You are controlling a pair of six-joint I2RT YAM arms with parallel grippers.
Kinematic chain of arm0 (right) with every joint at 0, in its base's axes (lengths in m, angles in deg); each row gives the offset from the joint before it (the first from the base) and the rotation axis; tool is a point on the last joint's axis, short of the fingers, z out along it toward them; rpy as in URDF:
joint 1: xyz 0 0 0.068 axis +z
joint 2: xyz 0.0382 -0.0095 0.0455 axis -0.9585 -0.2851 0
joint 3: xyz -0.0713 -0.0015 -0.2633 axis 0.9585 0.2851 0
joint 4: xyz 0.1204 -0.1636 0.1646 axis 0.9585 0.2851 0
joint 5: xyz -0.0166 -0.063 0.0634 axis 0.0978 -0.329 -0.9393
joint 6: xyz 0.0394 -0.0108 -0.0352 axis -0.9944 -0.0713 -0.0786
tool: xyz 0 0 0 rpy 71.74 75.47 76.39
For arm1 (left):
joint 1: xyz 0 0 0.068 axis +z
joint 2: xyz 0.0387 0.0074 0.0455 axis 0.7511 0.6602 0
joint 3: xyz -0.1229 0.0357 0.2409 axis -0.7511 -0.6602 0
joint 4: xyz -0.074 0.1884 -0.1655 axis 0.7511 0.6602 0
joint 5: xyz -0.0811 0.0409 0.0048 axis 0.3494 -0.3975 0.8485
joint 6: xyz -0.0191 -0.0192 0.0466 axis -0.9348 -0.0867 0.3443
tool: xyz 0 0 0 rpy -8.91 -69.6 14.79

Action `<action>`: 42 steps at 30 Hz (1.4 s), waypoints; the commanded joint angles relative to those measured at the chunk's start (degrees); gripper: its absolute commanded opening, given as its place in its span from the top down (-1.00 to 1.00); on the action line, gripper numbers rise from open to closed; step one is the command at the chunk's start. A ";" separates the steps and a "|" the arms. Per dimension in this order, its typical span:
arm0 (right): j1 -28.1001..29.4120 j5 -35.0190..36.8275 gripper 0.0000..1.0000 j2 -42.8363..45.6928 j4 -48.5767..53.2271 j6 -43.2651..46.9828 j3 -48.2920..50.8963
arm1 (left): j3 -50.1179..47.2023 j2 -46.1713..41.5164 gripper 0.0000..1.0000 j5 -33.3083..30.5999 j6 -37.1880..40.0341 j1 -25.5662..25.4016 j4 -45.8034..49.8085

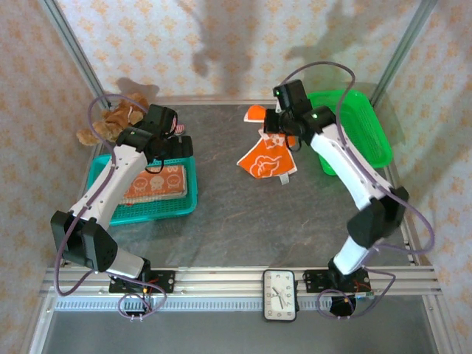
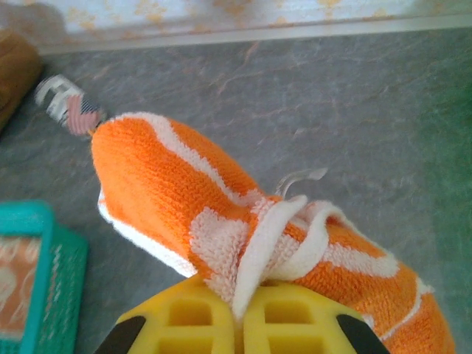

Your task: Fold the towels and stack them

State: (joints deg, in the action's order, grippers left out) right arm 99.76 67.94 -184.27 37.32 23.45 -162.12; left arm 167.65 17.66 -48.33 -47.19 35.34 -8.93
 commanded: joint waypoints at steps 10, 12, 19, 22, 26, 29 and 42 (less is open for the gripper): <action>-9.02 -5.31 -0.21 -33.98 10.36 -1.00 -40.61 | -2.15 0.60 -0.84 7.15 -2.73 -0.88 -2.79; -9.01 -5.59 -0.22 -31.22 8.55 -1.35 -35.36 | -2.56 1.42 -0.74 8.58 -3.86 -2.20 -4.49; -8.96 -3.61 -0.20 -14.48 -2.66 -3.53 -8.26 | -1.03 10.44 -0.21 13.27 -8.64 -7.94 -12.03; -8.87 -2.69 -0.20 -7.43 -5.72 -4.74 2.81 | 3.13 17.41 -0.04 12.88 -9.04 -10.50 -12.64; -8.81 -2.00 -0.20 0.77 -8.51 -6.47 13.65 | 9.69 27.26 0.13 11.95 -10.08 -12.06 -12.64; -8.64 -1.13 -0.20 5.97 -9.11 -7.22 19.70 | 15.03 33.82 0.20 10.26 -9.93 -13.17 -12.39; -8.60 1.42 -0.20 16.83 -7.75 -9.01 30.48 | 32.93 51.59 0.30 3.71 -8.53 -16.36 -7.59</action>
State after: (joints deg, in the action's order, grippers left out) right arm 90.80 67.20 -169.71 29.87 15.82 -132.77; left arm 197.70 68.31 -40.85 -56.04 18.82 -19.36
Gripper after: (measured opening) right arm 0.600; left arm 0.353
